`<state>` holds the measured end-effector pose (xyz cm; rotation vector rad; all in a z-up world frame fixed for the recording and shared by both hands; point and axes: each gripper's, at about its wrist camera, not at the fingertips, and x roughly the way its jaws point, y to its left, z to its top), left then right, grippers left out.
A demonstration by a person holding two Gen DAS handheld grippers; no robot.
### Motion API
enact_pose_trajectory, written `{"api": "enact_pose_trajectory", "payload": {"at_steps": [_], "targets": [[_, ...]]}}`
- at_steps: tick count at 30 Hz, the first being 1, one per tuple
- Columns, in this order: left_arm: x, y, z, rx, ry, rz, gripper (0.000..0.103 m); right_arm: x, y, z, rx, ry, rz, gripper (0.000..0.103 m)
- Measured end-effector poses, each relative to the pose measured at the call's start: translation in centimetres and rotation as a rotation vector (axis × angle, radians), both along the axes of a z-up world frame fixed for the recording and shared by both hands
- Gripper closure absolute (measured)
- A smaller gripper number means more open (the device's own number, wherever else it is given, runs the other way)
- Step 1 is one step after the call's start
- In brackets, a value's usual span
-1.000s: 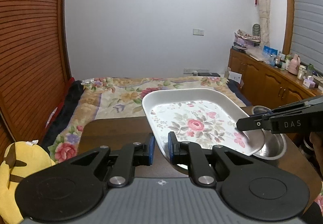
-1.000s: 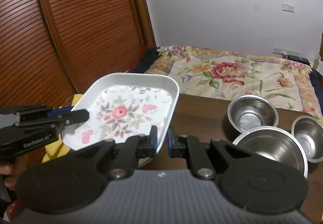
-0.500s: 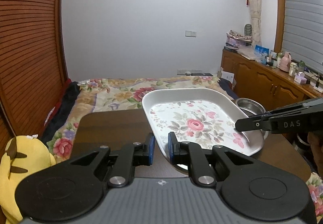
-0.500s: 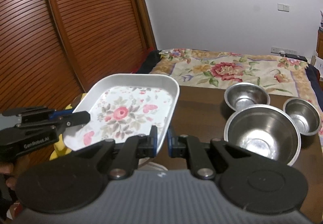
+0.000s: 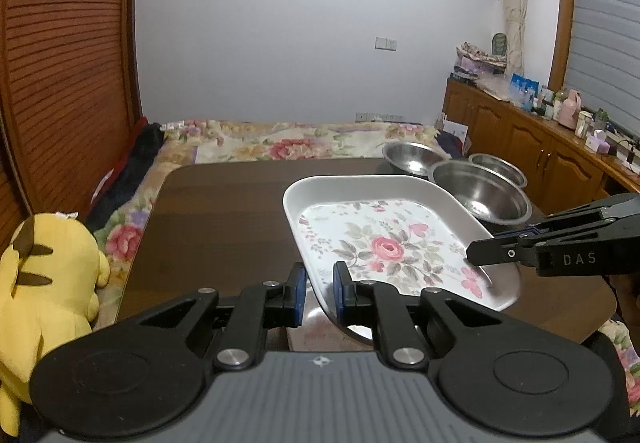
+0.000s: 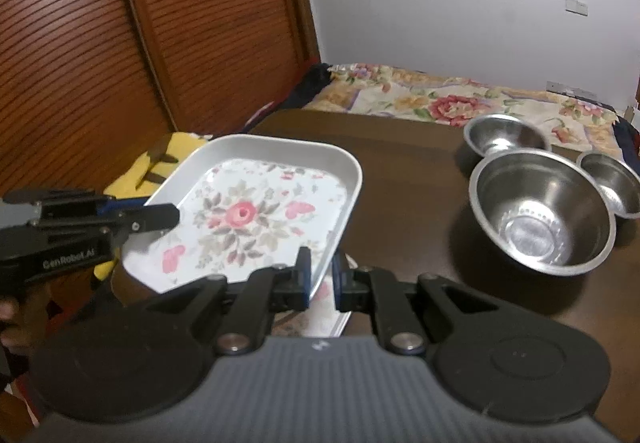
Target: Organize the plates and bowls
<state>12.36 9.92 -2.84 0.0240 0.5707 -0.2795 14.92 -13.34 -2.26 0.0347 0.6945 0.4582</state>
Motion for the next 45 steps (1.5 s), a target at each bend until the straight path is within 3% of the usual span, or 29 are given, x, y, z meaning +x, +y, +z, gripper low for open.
{"api": "enact_pose_trajectory", "payload": {"at_steps": [10, 28, 32, 37, 45], "targets": [[-0.8, 0.2, -3.5, -0.011, 0.066, 0.002, 0.087, -1.1, 0.6, -2.2, -0.019, 0.027, -0.003, 0.091], [-0.2, -0.3, -5.6, -0.016, 0.098, 0.012, 0.087, -1.8, 1.2, -3.6, -0.031, 0.009, -0.044, 0.091], [-0.2, -0.1, -6.1, -0.034, 0.079, 0.014, 0.087, -2.4, 1.7, -3.6, -0.05, -0.034, -0.052, 0.09], [-0.1, 0.2, -6.9, -0.039, 0.088, 0.029, 0.088, -2.4, 1.1, -4.7, -0.001, -0.013, -0.073, 0.09], [-0.5, 0.5, -5.7, -0.028, 0.023, 0.048, 0.084, -2.6, 0.3, -4.3, 0.056, -0.037, -0.086, 0.089]]}}
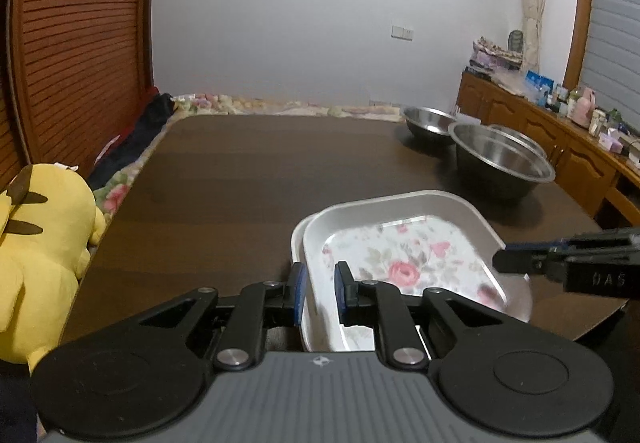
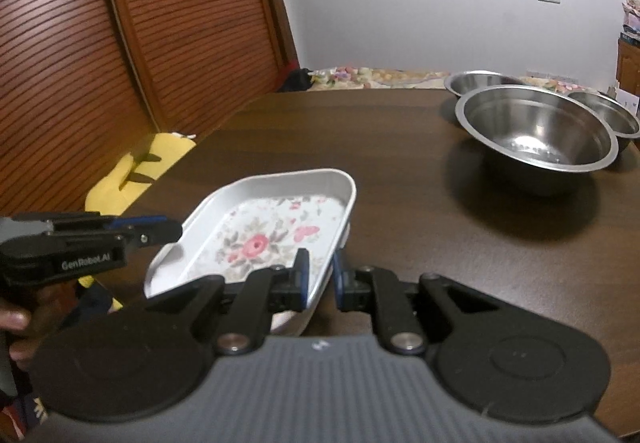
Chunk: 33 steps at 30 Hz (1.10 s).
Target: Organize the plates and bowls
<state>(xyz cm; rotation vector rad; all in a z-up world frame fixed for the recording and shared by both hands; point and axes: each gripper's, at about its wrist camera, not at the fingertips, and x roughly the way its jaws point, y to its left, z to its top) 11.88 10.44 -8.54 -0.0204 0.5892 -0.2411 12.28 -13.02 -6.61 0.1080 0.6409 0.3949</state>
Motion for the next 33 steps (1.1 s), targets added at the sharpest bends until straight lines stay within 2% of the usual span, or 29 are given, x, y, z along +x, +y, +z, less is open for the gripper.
{"api": "enact_pose_trajectory", "payload": {"at_steps": [7, 12, 22, 30, 33], "targets": [[0.0, 0.5, 1.0, -0.006, -0.02, 0.016, 0.078, -0.4, 0.6, -0.3, 0.001, 0.0, 0.033, 0.089], [-0.3, 0.3, 1.0, -0.001, -0.03, 0.012, 0.073, -0.7, 1.1, -0.3, -0.04, -0.024, 0.05, 0.089], [-0.2, -1.9, 1.7, 0.037, -0.067, -0.029, 0.067, -1.3, 0.5, 0.6, -0.03, -0.074, 0.032, 0.089], [0.5, -4.2, 2.0, 0.039, -0.103, -0.063, 0.051, -1.2, -2.0, 1.1, -0.002, -0.114, -0.036, 0.089], [1.4, -5.6, 1.9, 0.033, -0.118, -0.089, 0.039, -1.1, -3.3, 1.2, -0.022, -0.144, -0.056, 0.089]]}}
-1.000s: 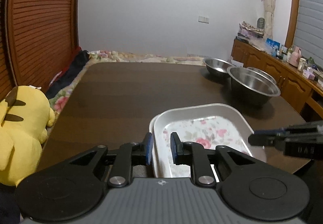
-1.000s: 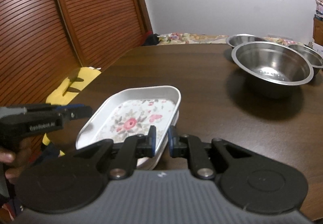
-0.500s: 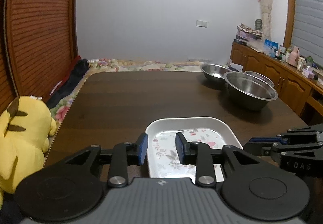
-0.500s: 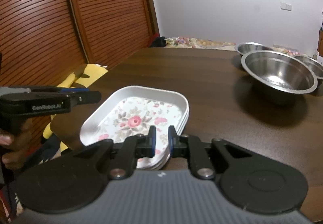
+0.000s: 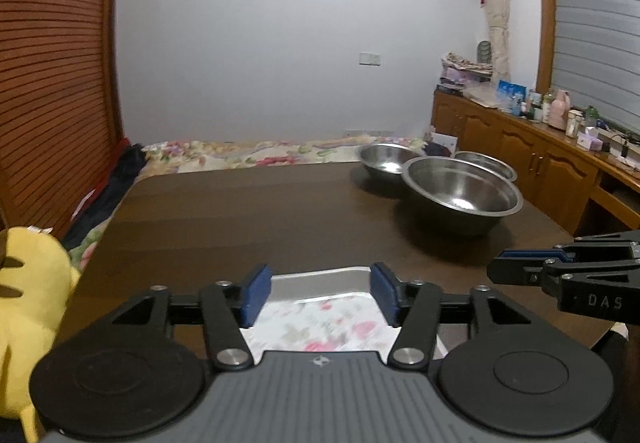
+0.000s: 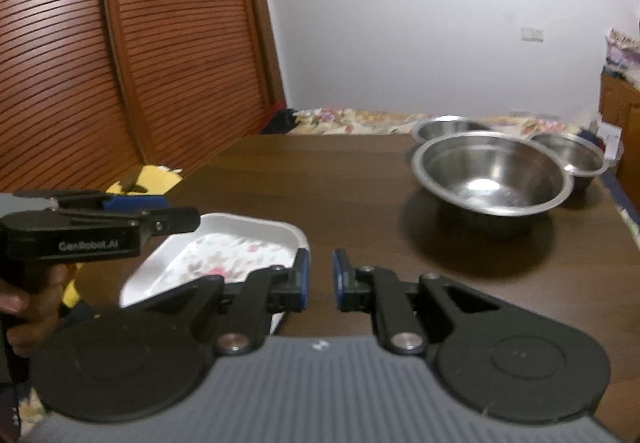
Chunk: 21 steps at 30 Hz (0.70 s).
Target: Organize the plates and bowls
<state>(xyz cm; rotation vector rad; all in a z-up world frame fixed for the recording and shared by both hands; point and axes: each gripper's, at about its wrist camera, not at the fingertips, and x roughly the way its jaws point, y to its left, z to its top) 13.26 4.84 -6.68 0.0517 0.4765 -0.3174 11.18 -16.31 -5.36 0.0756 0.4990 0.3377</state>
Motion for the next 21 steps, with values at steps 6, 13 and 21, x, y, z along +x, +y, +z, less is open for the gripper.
{"api": "enact_pose_trajectory", "payload": {"at_steps": [6, 13, 21], "targets": [[1.9, -3.3, 0.0, -0.019, -0.015, -0.07, 0.031, 0.9, -3.3, 0.2, -0.029, -0.046, -0.039, 0.079], [4.5, -7.5, 0.5, -0.027, -0.016, -0.122, 0.026, 1.9, -6.6, 0.2, -0.03, -0.141, -0.123, 0.06], [6.7, -10.7, 0.5, -0.025, -0.014, -0.124, 0.024, 3.7, -8.7, -0.8, -0.109, -0.221, -0.203, 0.054]]}}
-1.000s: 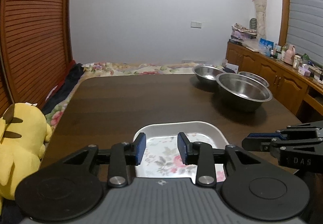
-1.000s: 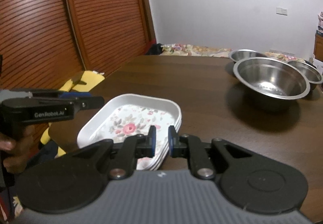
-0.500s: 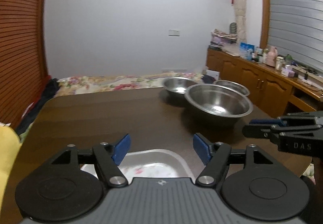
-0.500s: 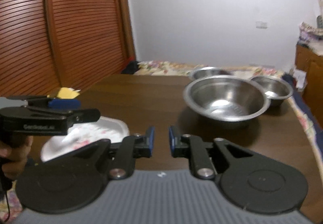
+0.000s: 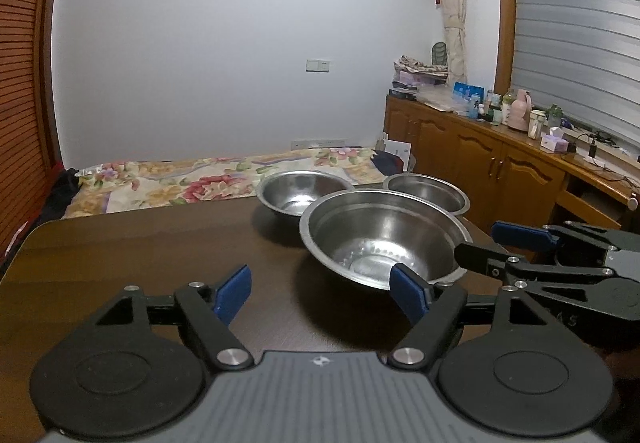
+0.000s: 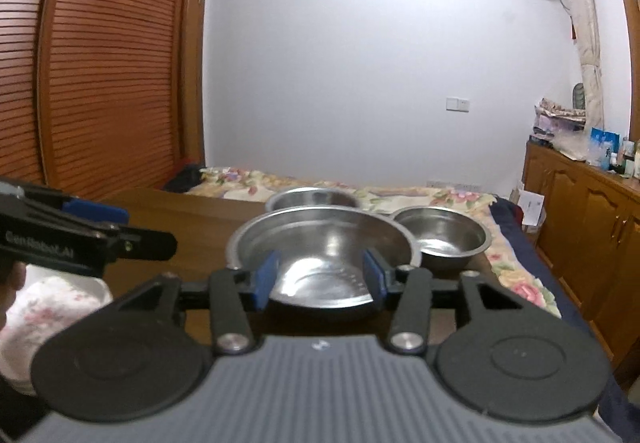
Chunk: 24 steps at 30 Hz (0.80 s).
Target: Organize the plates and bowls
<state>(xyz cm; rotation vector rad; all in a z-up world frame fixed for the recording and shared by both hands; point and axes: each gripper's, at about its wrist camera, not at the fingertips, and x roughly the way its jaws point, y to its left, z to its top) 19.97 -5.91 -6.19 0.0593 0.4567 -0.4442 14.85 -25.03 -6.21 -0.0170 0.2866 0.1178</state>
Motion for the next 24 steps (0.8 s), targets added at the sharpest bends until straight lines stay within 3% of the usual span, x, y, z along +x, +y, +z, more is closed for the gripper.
{"api": "enact_pose_trajectory", "payload": {"at_steps": [13, 24], "targets": [[4.0, -2.4, -0.8, 0.016, 0.032, 0.048, 0.024, 4.3, -4.0, -1.3, 0.056, 0.009, -0.031, 0.048], [5.9, -3.4, -1.7, 0.022, 0.086, 0.056, 0.046, 6.0, -5.1, -2.4, 0.068, 0.052, -0.032, 0.048]]}}
